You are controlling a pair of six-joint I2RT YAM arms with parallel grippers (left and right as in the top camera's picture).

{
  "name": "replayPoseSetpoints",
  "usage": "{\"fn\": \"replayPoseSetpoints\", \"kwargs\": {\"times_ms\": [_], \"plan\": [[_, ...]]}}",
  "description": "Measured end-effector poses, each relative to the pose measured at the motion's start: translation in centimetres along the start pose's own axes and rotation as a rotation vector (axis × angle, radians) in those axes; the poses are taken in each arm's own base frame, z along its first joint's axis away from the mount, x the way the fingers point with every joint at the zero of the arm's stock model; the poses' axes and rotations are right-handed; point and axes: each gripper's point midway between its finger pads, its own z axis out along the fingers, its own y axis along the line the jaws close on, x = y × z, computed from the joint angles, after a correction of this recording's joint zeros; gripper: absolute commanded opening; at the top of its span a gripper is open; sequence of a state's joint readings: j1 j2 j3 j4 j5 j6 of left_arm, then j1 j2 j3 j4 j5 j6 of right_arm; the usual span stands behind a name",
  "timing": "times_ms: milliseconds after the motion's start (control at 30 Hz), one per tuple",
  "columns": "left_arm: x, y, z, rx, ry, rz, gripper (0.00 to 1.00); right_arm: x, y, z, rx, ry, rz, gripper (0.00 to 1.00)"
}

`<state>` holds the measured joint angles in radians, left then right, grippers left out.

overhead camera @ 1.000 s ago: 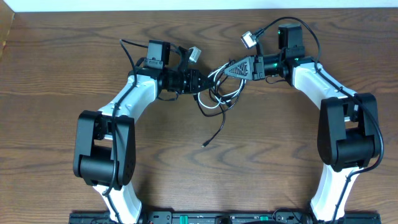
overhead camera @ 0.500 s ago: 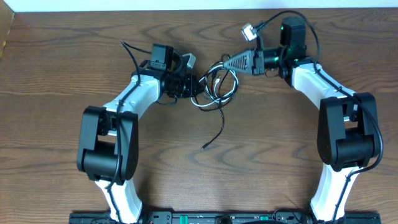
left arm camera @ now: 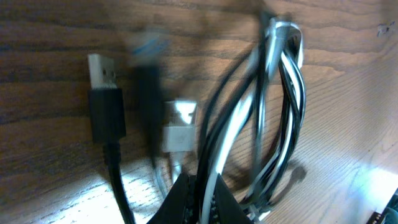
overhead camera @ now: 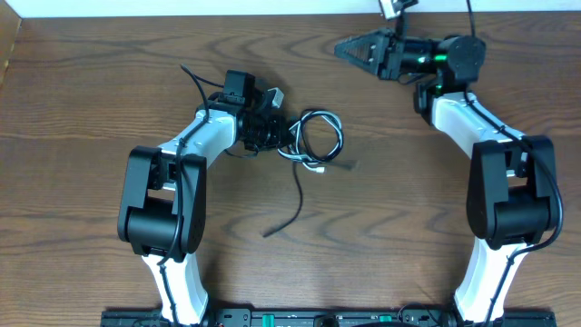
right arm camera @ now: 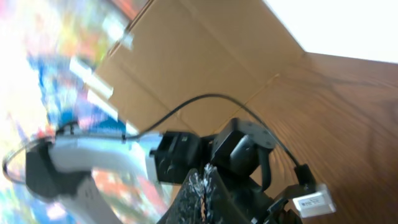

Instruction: Untangle cables

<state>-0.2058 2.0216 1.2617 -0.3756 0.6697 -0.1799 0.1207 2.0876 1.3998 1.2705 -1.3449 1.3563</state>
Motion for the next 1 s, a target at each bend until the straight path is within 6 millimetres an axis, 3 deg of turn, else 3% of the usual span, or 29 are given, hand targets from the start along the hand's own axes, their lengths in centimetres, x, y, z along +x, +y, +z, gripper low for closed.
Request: {"fn": "replayPoseSetpoints", "kwargs": {"times_ms": [200, 367, 633, 667, 800, 1000], "plan": [[0.0, 0.1, 0.0, -0.004, 0.001, -0.001, 0.08, 0.5, -2.1, -1.8, 0.05, 0.024, 0.151, 0.01], [0.1, 0.1, 0.0, -0.004, 0.002, -0.002, 0.08, 3.0, -3.5, -2.2, 0.049, 0.121, 0.282, 0.04], [0.7, 1.0, -0.8, -0.034, 0.027, -0.049, 0.43, 5.9, -5.7, -2.6, 0.075, 0.146, 0.389, 0.21], [0.6, 1.1, -1.2, -0.049, 0.02, -0.048, 0.47, 6.3, -6.3, -2.6, 0.093, 0.14, 0.414, 0.24], [-1.0, -0.1, -4.4, -0.115, -0.076, -0.009, 0.48, 8.1, -8.6, -2.9, 0.203, 0.116, 0.484, 0.28], [-3.7, -4.7, -10.6, -0.137, -0.269, 0.053, 0.49, 12.4, -13.6, -4.4, 0.543, 0.127, 0.558, 0.33]]}}
